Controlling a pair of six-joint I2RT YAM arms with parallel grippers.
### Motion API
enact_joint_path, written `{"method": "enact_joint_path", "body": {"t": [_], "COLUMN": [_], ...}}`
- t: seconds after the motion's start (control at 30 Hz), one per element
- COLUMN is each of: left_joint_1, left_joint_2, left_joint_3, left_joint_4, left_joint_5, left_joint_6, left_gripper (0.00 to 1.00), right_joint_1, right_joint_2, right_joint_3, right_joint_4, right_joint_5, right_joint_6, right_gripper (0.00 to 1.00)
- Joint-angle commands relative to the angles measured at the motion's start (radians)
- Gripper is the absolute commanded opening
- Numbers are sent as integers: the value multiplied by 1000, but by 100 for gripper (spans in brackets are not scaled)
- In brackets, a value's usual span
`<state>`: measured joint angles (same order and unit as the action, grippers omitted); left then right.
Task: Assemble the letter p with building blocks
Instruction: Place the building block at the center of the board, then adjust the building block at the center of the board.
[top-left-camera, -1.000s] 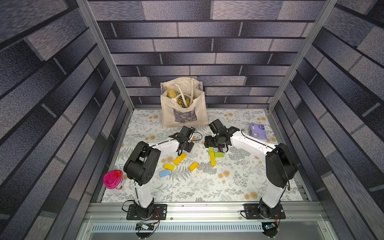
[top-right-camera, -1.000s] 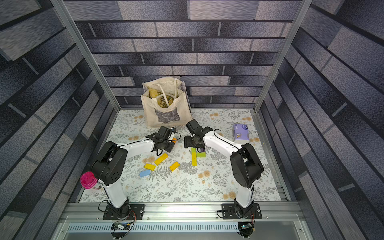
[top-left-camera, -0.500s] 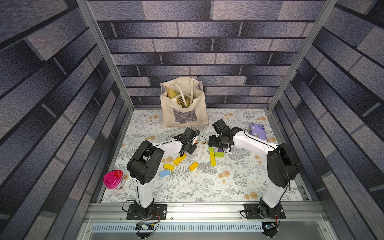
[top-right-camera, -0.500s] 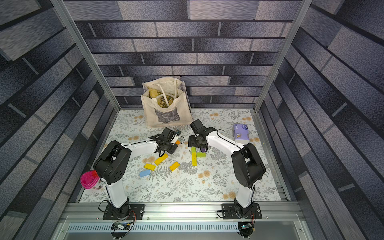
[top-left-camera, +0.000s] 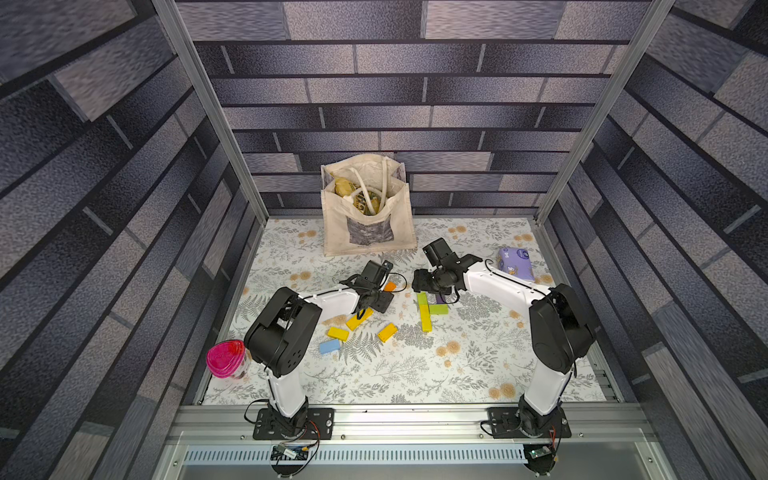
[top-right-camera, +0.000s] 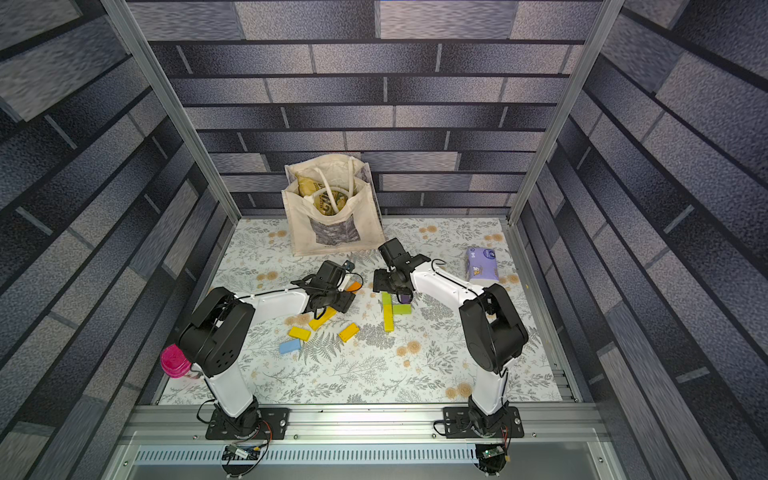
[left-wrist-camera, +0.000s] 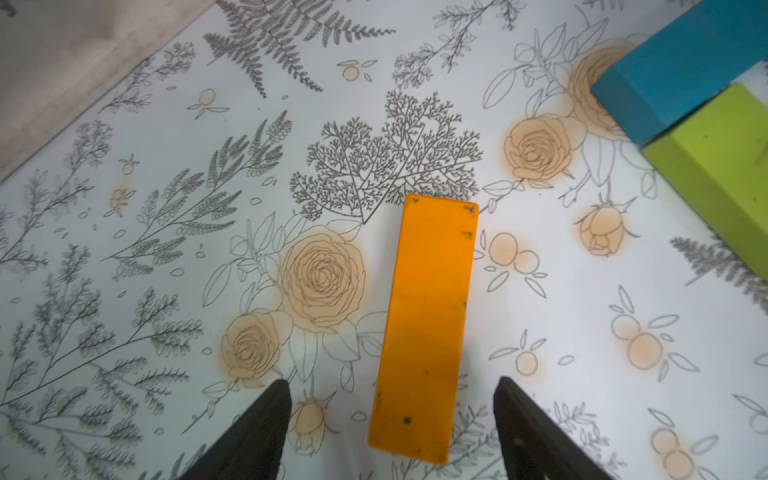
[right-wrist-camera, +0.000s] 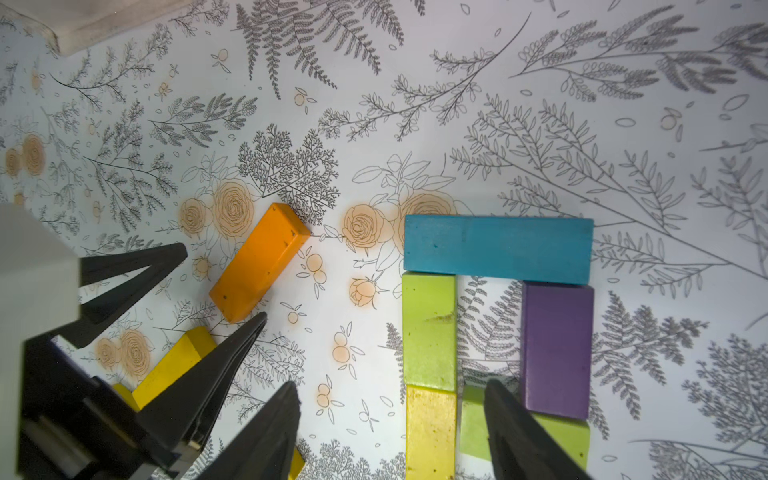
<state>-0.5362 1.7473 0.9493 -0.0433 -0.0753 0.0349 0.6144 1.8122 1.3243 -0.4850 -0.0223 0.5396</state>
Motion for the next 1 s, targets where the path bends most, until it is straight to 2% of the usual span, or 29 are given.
{"method": "enact_joint_path", "body": {"t": [0.0, 0.17, 0.27, 0.37, 0.47, 0.67, 0.8, 0.97], "left_joint_1": [39, 57, 53, 48, 48, 48, 50, 50], "left_joint_2": [-129, -191, -208, -223, -229, -180, -160, -136], "left_joint_3": [-64, -130, -179, -234, -283, -267, -257, -231], "left_joint_4": [108, 116, 159, 206, 264, 280, 283, 235], "left_joint_5": [22, 138, 209, 209, 205, 233, 230, 216], "left_joint_6": [-181, -367, -459, -525, -567, -582, -590, -593], "left_gripper": [78, 67, 53, 33, 22, 5, 0, 0], "right_joint_1": [-7, -7, -7, -7, -7, -6, -7, -7], "right_joint_2": [31, 81, 117, 154, 184, 251, 286, 332], "right_joint_3": [34, 64, 79, 91, 97, 114, 141, 171], "right_joint_4": [56, 104, 140, 173, 209, 238, 236, 242], "right_joint_5": [-44, -95, -133, -171, -199, -212, -194, -193], "right_joint_6": [-9, -15, -12, -2, 11, 20, 17, 22], "right_gripper": [68, 49, 33, 16, 0, 0, 0, 0]}}
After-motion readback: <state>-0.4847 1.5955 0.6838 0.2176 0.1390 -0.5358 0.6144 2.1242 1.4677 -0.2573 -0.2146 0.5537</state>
